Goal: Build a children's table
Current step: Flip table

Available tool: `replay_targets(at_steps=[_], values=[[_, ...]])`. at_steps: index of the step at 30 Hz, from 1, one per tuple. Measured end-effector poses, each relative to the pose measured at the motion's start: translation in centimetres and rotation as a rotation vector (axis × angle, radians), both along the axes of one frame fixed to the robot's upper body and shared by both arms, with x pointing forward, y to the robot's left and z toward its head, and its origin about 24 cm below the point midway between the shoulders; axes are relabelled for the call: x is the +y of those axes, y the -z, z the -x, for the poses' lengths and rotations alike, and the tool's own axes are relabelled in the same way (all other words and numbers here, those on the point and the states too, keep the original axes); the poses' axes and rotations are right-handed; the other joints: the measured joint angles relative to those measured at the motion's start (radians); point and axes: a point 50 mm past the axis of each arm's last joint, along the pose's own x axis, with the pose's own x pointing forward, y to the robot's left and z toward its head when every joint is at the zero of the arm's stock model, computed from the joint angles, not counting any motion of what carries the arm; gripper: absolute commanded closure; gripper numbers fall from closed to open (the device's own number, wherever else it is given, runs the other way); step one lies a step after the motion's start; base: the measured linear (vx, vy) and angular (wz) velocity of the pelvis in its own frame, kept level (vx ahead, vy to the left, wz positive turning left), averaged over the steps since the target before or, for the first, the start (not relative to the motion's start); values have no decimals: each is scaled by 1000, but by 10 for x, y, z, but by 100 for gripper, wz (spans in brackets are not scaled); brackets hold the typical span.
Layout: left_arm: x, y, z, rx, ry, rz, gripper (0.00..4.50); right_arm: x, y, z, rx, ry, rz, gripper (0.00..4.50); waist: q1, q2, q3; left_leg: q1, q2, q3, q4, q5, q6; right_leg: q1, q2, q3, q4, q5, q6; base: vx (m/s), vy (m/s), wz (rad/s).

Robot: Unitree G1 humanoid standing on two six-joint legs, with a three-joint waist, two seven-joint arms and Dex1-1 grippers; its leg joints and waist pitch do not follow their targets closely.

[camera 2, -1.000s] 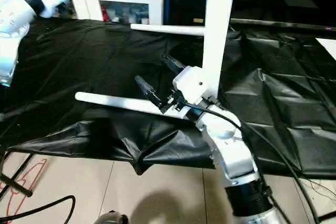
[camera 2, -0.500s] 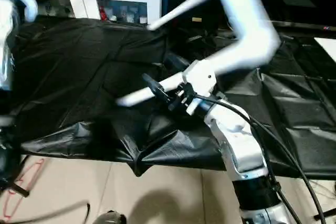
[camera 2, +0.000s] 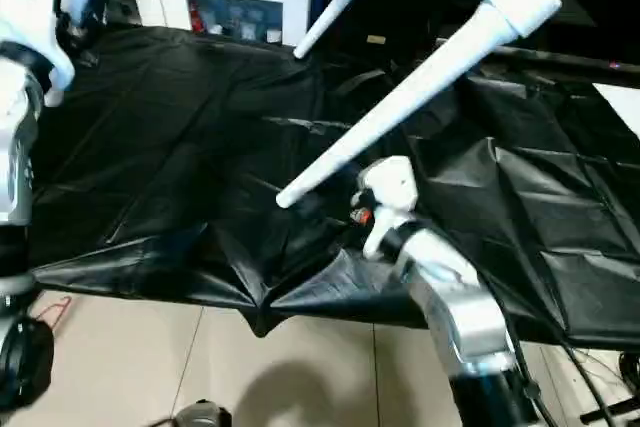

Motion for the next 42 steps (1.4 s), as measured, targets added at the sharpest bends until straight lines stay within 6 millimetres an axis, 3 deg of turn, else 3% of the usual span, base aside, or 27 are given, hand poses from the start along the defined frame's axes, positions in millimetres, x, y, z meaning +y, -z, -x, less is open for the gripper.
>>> replay_targets(at_steps=[4,8,16,28,42], values=[[-3,-1,3,-14,14,-20,271,-6,-10,-17,-18,123,16,0,2,-2,-1,1,0,0,-1,0,0,0,0,-1,0,-1,0,0,0,0],[-1,1,5,-12,12,-20,272,0,-10,-24,-1,152,-45,0,-1,-2,-1,1,0,0,-1,0,0,0,1,0,0,-1,1,0,0,0],[6,12,10,13,-9,-11,278,16,-24,-39,-30,94,-211,80,-2,-3,-1,1,0,1,-1,0,0,0,1,1,0,-1,1,0,0,0],[23,40,22,49,-60,33,287,24,-15,-38,12,-10,-288,188,0,-15,-3,1,1,1,-1,0,0,1,1,0,-2,-1,1,0,0,0],[32,84,40,96,-90,66,289,18,-12,-28,-7,-8,-267,293,2,-29,-11,4,1,0,-3,0,0,6,1,-2,-5,-2,2,0,0,0]])
